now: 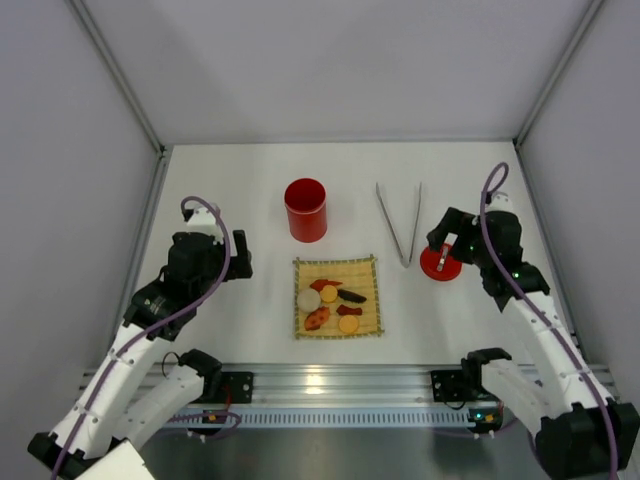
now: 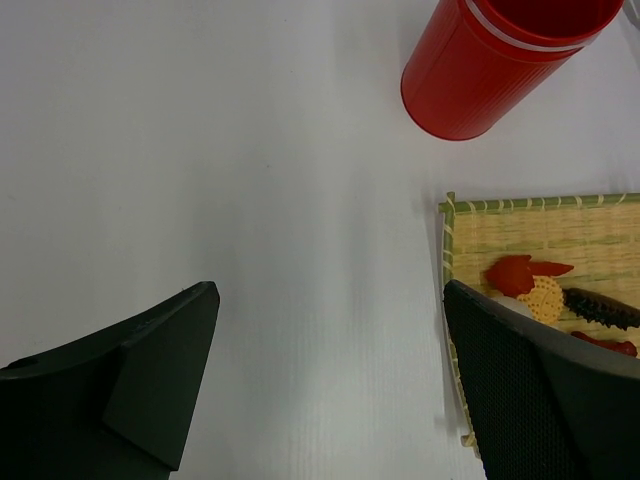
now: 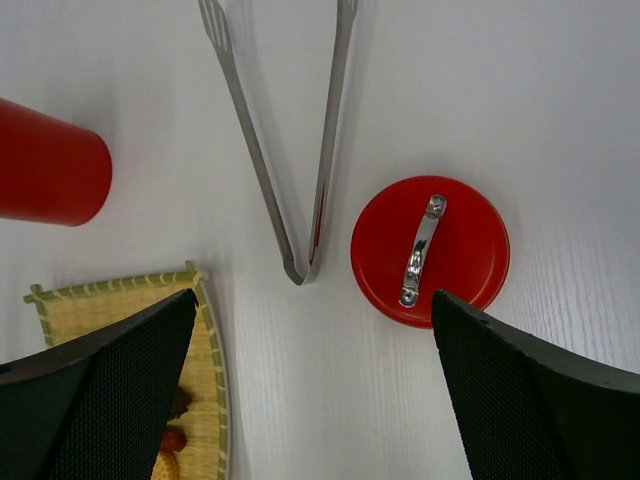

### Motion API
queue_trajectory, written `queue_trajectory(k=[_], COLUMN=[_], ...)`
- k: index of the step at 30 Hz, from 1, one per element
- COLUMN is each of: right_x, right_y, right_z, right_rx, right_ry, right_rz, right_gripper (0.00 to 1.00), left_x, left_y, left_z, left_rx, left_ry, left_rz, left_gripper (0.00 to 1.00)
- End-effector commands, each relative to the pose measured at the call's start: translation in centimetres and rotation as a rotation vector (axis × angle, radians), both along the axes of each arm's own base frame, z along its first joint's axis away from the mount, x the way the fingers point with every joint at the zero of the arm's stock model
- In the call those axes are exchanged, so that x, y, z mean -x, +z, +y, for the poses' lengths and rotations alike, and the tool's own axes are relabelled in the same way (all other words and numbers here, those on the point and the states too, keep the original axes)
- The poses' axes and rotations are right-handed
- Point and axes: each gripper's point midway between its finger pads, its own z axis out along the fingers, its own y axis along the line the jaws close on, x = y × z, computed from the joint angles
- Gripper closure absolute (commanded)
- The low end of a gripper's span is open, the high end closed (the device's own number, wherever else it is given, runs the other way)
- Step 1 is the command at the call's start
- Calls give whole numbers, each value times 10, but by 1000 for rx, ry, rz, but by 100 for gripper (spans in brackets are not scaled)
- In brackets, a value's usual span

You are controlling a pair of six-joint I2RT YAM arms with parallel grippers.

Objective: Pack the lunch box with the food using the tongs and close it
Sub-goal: Pick up the clamp at the center of the board.

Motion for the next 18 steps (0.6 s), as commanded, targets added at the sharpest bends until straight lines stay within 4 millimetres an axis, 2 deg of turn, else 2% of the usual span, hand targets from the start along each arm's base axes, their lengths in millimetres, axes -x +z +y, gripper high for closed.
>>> queue_trajectory(k=[1,5,7,14,16,18], right_x=[-26,-45,-55,-90,-97,-103], right_y=[15,3,4,-16,-16,-26], right_z=[5,13,22,40,45,51], right_rx=[59,137,139,223,234,246], right_ry=[10,-14,6,47,63,83], right_rz=[-38,19,7,83,85,106], right_gripper=[0,0,1,0,0,1], left_x=[-5,-5,-5,-5,-5,-6], left_y=[9,9,7,5,5,3], left_z=[-5,-8,-9,-10,-10,-11], left_rx=[23,25,24,26,24,23], left_ry=[-17,-31,-36,-44,-45,-47], left_rz=[-46,-43,-38,-31,-31,-25], left_gripper=[1,1,1,1,1,1])
